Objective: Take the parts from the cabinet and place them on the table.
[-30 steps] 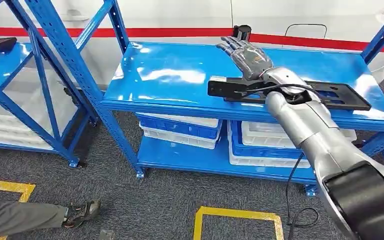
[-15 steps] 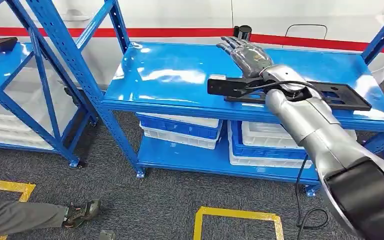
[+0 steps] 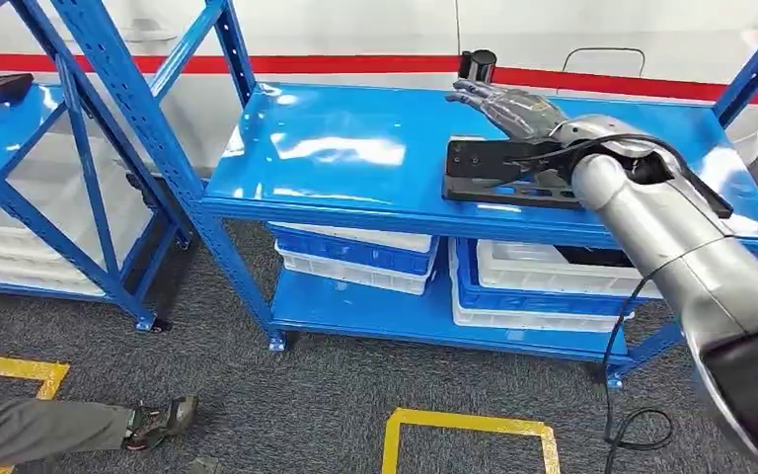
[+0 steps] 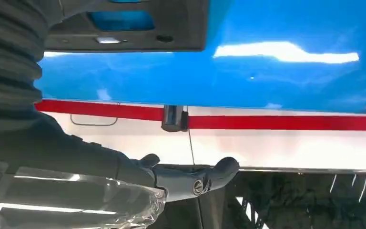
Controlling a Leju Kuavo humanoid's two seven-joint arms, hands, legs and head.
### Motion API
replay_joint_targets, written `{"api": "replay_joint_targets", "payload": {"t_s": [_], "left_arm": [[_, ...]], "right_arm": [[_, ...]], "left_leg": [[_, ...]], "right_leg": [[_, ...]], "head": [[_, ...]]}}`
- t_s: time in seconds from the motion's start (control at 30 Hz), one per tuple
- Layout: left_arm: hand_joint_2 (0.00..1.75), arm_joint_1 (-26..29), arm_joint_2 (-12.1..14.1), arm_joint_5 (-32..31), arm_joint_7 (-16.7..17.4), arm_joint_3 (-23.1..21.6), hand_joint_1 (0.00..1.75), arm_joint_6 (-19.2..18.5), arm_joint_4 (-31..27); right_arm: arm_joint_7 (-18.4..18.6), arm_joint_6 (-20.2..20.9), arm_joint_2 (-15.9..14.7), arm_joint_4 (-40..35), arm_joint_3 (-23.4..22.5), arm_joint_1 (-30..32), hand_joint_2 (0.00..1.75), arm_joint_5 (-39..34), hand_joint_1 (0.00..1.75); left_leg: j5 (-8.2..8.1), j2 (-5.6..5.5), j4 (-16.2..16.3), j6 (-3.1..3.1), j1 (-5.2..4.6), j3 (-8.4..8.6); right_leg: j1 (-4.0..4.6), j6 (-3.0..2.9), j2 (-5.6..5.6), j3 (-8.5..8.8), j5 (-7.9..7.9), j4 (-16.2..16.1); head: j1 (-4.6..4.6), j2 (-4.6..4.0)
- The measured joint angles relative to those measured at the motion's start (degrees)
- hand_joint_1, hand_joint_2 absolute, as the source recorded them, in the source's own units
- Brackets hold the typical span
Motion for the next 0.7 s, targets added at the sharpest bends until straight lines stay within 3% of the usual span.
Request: {"api": "replay_joint_targets", "payload": {"t_s": [0.3,0.7], "left_arm": [[0.00,0.00,0.02,0.09,-0.17,0.00,0.00,-0.24,0.00],[0.00,-0.04,0.02,0.44,-0.20,0.00,0.00,-0.18,0.00]], "right_arm": [[1.79,0.13,-3.87,-3.03,3.06,-0.59,1.75,-0.33,0.00],[1.79,-1.16,-3.69,-0.87,5.90,0.14,1.75,1.86,0.00]], "left_leg": [[0.00,0.01,0.00,0.00,0.01,0.00],[0.00,0.02,-0.01,0.00,0.01,0.00]], "right_leg": [[0.01,0.00,0.00,0.00,0.00,0.00],[0.02,0.00,0.00,0.00,0.00,0.00]], "head": [[0.00,0.00],[0.00,0.00]]}}
